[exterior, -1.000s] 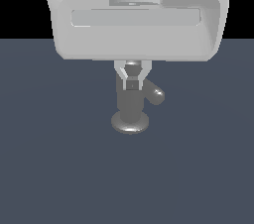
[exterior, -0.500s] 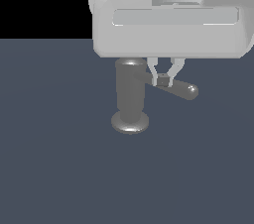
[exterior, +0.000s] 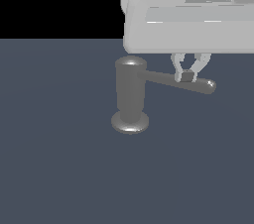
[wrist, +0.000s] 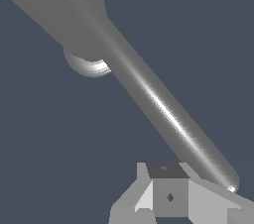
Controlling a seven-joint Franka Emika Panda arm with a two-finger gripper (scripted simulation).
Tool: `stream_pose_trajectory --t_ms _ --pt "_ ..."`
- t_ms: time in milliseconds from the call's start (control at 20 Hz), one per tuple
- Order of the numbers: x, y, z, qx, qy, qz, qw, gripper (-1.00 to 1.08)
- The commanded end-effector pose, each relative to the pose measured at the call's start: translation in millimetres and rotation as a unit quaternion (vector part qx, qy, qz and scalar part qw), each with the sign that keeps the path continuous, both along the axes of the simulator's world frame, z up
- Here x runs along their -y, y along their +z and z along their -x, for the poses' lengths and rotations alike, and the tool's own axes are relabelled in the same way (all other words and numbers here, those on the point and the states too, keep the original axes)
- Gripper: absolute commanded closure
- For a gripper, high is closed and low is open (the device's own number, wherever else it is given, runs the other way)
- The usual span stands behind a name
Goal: Turn on the faucet by rotating a designated handle.
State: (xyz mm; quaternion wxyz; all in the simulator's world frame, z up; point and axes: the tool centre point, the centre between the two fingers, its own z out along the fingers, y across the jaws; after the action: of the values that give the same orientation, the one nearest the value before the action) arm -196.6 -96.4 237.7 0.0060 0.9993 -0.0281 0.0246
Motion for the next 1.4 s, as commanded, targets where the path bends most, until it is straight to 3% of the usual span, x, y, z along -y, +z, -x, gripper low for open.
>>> stream_pose_trajectory --t_ms 0,1350 --pt "0 0 0 0.0 0.0 0.0 1.0 1.08" --pt "66 -9 -62 -0.013 -0.008 -0.004 0.9999 1.08"
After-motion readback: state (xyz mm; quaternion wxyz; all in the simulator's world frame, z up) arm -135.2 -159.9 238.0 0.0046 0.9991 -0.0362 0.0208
